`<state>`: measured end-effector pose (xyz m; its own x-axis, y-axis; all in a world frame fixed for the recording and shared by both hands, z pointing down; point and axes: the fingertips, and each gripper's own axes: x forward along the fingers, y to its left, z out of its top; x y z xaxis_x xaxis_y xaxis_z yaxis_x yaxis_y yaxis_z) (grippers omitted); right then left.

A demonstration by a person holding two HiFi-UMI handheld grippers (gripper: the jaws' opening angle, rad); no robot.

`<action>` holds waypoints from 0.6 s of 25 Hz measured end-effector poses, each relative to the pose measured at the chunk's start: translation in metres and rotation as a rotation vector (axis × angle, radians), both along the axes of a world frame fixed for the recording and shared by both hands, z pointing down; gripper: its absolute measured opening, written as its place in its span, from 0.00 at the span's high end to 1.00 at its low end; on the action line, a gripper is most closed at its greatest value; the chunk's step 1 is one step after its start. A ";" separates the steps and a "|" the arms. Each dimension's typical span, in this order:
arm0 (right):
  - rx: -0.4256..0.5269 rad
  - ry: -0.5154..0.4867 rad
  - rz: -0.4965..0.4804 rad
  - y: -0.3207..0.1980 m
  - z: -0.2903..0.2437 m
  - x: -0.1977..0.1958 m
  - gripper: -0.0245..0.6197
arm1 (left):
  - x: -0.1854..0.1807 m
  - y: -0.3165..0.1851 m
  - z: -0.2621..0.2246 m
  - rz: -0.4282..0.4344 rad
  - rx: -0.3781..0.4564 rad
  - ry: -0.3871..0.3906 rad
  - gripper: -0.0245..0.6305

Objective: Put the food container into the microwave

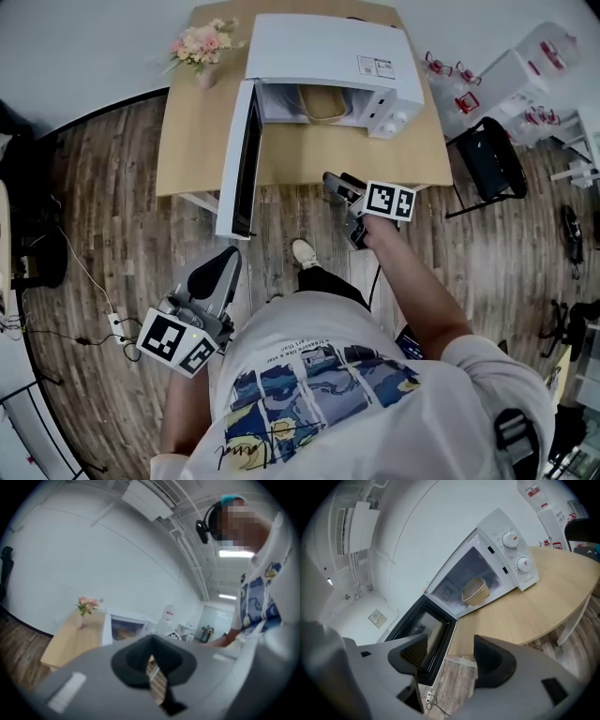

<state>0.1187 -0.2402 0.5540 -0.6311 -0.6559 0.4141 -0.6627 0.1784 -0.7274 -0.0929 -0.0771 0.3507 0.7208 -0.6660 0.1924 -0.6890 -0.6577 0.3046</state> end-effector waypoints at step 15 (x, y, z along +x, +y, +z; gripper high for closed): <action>0.227 0.216 -0.214 0.209 -0.070 -0.036 0.95 | 0.008 0.102 0.037 0.191 -0.014 0.007 0.95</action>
<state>0.0823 -0.0309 0.4842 -0.6780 -0.6090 0.4117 -0.7266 0.4704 -0.5007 -0.0849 0.0250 0.3874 0.8354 -0.5139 0.1952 -0.5495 -0.7721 0.3193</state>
